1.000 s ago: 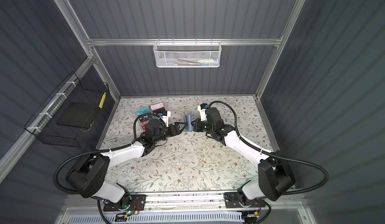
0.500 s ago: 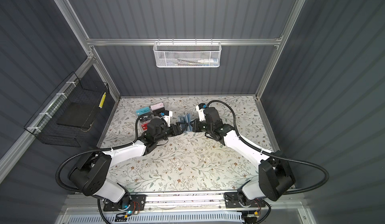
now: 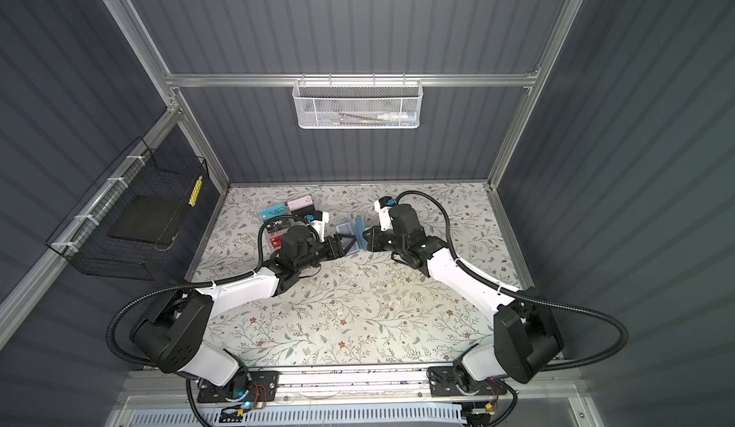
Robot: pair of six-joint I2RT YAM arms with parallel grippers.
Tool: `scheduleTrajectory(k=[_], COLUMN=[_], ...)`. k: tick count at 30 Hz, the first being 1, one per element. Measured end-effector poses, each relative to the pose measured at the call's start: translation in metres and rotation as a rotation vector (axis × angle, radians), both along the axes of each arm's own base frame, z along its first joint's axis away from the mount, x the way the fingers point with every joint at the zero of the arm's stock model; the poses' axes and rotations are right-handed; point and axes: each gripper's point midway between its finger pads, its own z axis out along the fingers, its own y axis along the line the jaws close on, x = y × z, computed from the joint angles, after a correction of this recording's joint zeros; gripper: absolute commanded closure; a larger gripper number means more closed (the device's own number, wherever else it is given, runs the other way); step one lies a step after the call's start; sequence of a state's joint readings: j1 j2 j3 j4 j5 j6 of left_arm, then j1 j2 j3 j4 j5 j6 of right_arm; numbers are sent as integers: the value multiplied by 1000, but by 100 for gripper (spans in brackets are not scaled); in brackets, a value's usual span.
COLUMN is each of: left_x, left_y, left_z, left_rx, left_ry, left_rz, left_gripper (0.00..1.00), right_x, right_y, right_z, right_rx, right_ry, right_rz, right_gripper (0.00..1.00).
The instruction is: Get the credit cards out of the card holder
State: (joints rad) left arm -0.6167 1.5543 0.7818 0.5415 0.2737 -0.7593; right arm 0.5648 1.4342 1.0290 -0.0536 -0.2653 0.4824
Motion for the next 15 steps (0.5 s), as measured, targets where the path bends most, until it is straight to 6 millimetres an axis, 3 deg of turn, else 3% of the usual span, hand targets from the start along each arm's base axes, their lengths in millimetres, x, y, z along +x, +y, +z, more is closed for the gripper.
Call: scheduleTrajectory(k=[4, 15], left_x=[0, 0], left_y=[0, 0], left_z=[0, 0], left_rx=[0, 11], left_ry=[-2, -13], left_rz=[1, -2], left_gripper=[41, 72], right_x=[0, 1], right_y=[1, 6], right_z=[1, 1], right_rx=[7, 69], right_ry=[3, 21], right_rz=[0, 24], right_gripper=[100, 100])
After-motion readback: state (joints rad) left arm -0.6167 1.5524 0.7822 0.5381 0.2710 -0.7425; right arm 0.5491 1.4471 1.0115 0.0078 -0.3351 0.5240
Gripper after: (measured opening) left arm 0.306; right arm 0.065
